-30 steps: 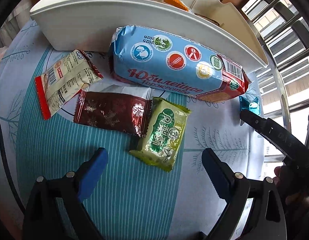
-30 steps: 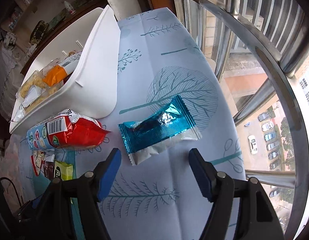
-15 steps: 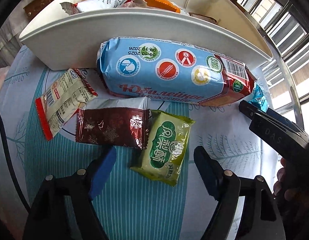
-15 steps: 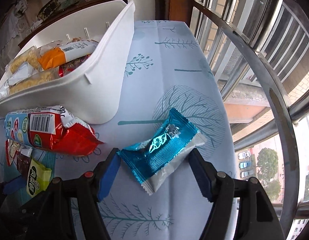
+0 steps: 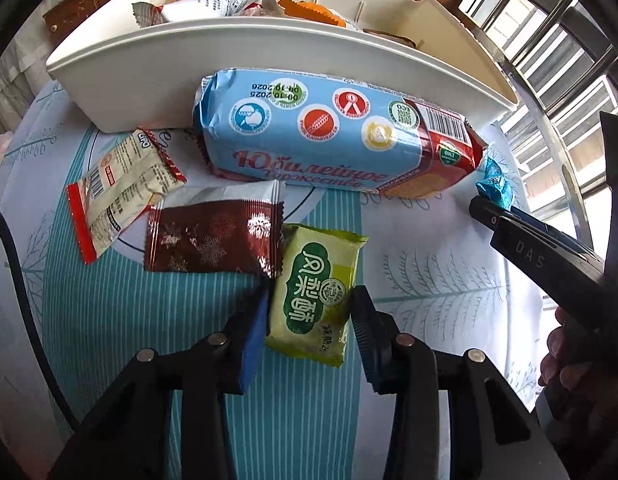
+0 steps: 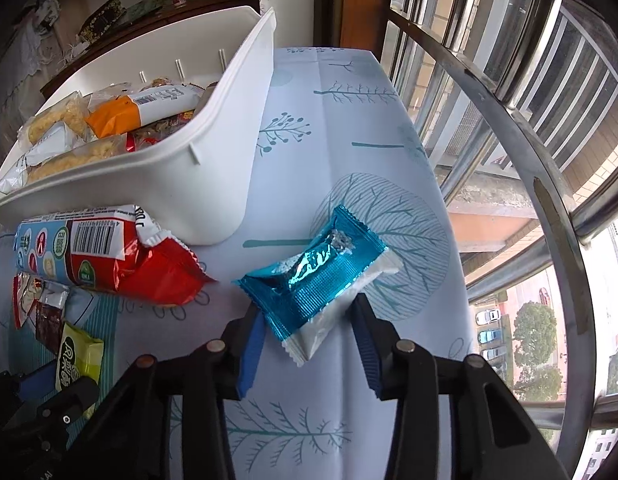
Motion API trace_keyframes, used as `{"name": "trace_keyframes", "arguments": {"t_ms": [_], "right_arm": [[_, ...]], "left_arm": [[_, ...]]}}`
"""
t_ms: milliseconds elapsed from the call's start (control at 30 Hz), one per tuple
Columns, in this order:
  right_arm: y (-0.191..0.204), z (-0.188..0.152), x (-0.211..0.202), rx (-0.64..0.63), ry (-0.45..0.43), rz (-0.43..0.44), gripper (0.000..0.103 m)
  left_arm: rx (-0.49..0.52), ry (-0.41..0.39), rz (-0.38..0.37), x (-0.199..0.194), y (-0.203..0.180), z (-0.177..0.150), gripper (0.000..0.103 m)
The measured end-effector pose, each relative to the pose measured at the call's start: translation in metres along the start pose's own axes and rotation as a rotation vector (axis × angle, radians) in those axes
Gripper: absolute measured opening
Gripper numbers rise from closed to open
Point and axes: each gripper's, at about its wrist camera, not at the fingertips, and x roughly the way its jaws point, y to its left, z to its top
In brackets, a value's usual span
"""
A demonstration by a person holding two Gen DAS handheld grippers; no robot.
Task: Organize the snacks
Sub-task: 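Carry both packs over the white tray and open both tools to drop them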
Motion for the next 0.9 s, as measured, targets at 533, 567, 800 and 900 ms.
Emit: {"name": "trace_keyframes", "arguments": {"t_ms": [533,567,800,900], "right_arm": [[-0.006,-0.003,-0.032,0.076,-0.015,0.055,0.019],[-0.005,-0.002,-0.035,0.076,-0.022,0.061,0.018],[-0.002,0.007,-0.056,0.065,-0.075,0.091,0.016],[0.0,0.013,-0.07,0.062,-0.11,0.105,0.016]], "left_arm": [[0.017,-0.085,-0.067,-0.057,-0.002,-0.006,0.039],[0.019,-0.098,-0.075,-0.063,-0.005,-0.003,0.039],[0.027,-0.205,-0.113,-0.102,-0.011,0.019,0.039],[0.03,-0.251,-0.117,-0.115,-0.013,0.031,0.039]]}}
